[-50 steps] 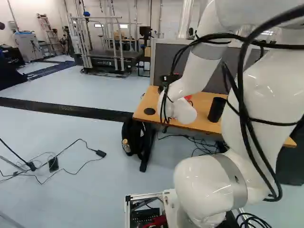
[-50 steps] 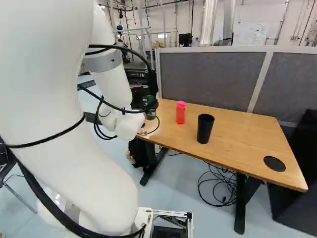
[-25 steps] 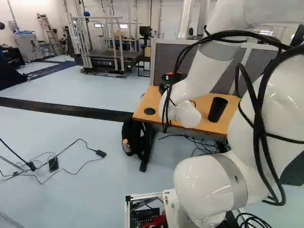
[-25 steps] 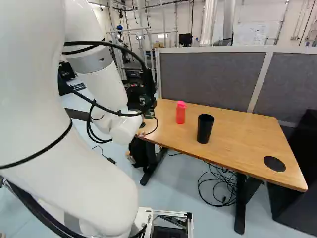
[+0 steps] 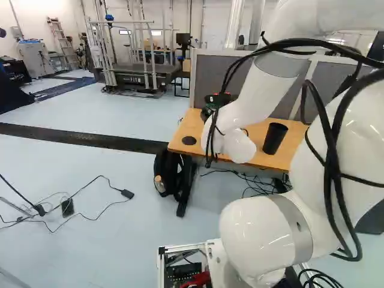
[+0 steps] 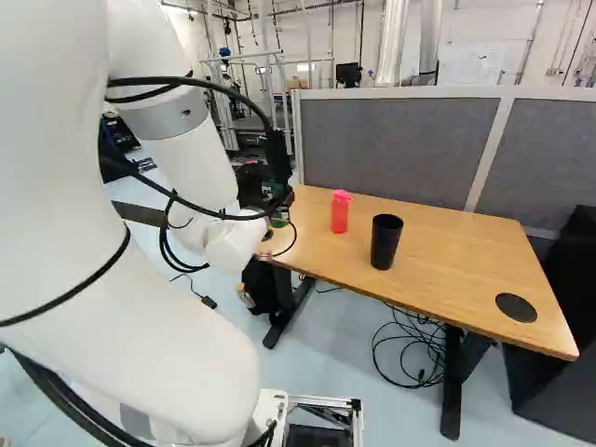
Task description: Pick up the green bottle from the table
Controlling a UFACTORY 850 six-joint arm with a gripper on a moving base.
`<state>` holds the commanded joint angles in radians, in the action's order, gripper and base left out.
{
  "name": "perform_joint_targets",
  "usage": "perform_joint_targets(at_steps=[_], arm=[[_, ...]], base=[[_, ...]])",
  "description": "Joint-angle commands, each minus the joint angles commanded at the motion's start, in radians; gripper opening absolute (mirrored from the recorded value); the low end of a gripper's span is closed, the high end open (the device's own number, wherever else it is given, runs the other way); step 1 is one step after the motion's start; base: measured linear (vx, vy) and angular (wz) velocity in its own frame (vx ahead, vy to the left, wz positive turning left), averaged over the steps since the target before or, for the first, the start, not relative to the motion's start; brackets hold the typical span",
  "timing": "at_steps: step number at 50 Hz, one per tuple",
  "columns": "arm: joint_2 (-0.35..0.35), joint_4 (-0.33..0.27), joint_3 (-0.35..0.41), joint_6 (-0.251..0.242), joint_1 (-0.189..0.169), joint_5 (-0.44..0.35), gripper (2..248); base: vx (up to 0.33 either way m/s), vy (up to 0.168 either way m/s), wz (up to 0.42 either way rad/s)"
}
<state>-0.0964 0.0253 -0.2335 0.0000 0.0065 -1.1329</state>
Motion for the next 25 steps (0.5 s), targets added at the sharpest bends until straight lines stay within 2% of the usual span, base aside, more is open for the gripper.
perform_joint_targets(at_steps=[25], arm=[[-0.087, -0.012, 0.070, 0.000, -0.003, 0.124, 113]], base=[[0.000, 0.000, 0.000]])
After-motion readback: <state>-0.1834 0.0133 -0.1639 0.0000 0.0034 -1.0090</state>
